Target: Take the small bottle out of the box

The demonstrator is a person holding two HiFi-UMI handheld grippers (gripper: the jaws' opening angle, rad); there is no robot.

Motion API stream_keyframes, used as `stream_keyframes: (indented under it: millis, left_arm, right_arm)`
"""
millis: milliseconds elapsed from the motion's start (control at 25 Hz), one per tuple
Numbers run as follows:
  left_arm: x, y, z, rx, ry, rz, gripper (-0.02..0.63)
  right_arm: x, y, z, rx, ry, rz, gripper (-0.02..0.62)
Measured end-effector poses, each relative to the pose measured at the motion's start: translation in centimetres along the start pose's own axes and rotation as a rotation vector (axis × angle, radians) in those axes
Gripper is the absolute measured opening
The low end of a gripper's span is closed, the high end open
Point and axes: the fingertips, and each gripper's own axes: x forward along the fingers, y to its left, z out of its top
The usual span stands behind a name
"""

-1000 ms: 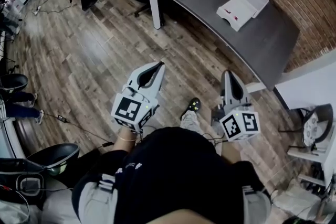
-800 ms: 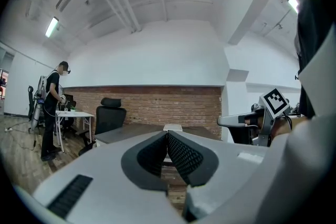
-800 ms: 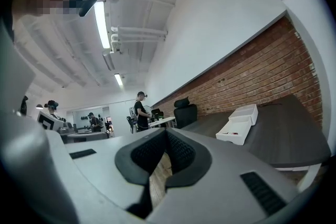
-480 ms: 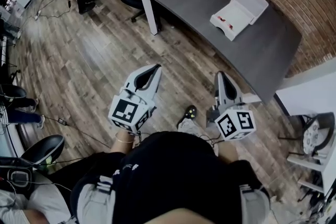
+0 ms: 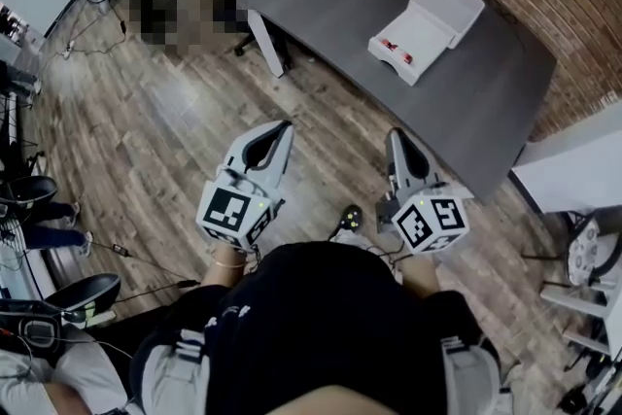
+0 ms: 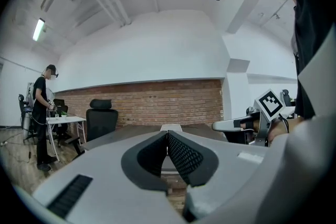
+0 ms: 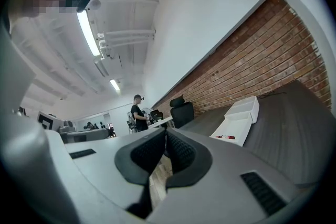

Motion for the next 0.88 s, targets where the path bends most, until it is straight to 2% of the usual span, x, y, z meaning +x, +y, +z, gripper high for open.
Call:
stream_keyframes:
  millis: [440, 680, 880]
  left_arm:
    - [7.9, -2.4, 0.4, 0.009, -0.006, -0.072, 0.005]
    - [10.7, -3.9, -0.6, 0.018, 0.017, -0.127, 0.005]
    - [12.7, -3.5, -1.7, 0.02, 0.039, -0.153, 0.005]
  right_arm:
    - [0.4, -7.1, 2.4, 0.002, -0.009, -0.062, 0.009]
    - [0.1, -9.5, 2.6, -0.001, 0.004, -0.098, 0.011]
    - [0.3, -10.9, 2.3, 0.005, 0.011, -0.134, 0.012]
